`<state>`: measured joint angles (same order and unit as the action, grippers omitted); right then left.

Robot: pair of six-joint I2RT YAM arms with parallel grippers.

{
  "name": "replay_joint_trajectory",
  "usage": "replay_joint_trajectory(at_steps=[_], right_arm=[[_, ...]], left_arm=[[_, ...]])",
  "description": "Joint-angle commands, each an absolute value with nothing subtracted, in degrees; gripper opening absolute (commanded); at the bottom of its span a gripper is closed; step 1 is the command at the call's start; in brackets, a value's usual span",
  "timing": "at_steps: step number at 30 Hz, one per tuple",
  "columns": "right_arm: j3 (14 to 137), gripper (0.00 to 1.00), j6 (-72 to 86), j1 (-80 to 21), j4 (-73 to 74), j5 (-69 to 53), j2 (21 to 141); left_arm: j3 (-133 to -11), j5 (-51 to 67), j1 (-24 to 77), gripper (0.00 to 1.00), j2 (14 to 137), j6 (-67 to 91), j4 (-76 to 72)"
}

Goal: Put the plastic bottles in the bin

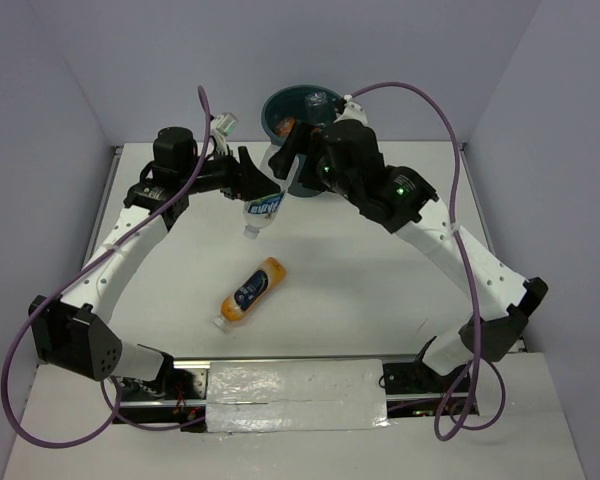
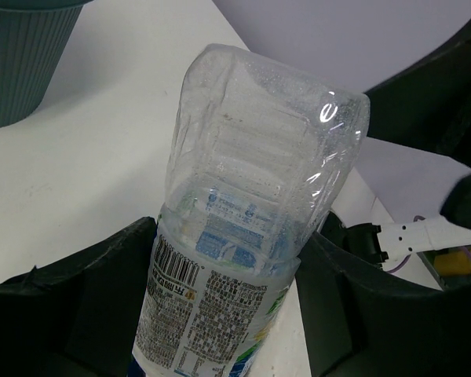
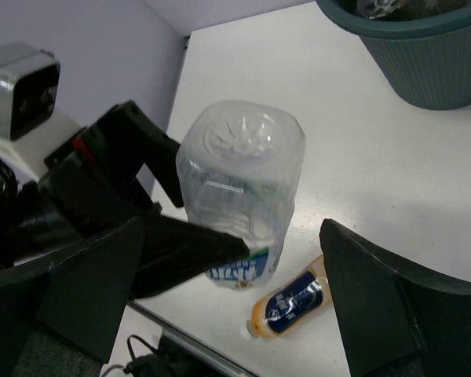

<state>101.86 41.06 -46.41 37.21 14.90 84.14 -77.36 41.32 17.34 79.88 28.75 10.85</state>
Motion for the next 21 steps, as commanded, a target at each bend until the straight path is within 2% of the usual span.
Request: replay_joint_trajectory(at_steps=[1, 7, 14, 17, 18, 20, 21], right_arm=[[107.3, 1.00, 43.2, -46.9, 40.3, 19.7, 87.5], [115.5, 1.00, 43.3, -47.3, 45.0, 21.6, 94.6], [117.0, 0.99, 44.0, -47.8, 47.6, 24.5, 98.5], [115.7, 0.89, 44.3, -47.8, 46.8, 25.1, 98.3], [115.3, 0.81, 44.3, -47.8, 46.5, 25.3, 98.0], [114.4, 0.73, 44.2, -47.8, 45.9, 25.7, 97.6], [114.2, 0.64, 44.1, -47.8, 45.5, 25.8, 97.3]], left_arm=[[-76.5, 43.4, 17.3, 0.50, 77.8, 29.4, 6.8], [-76.6, 43.4, 17.4, 0.50, 77.8, 28.7, 7.6], [-76.3, 43.4, 17.4, 0.50, 77.8, 28.3, 7.8], [-76.3, 43.2, 17.4, 0.51, 77.8, 28.0, 8.1], [-76.3, 43.2, 17.4, 0.51, 77.7, 27.8, 8.3], [-76.1, 42.8, 17.4, 0.55, 77.5, 27.2, 9.0], [-76.1, 42.6, 17.4, 0.70, 77.5, 27.1, 9.2]])
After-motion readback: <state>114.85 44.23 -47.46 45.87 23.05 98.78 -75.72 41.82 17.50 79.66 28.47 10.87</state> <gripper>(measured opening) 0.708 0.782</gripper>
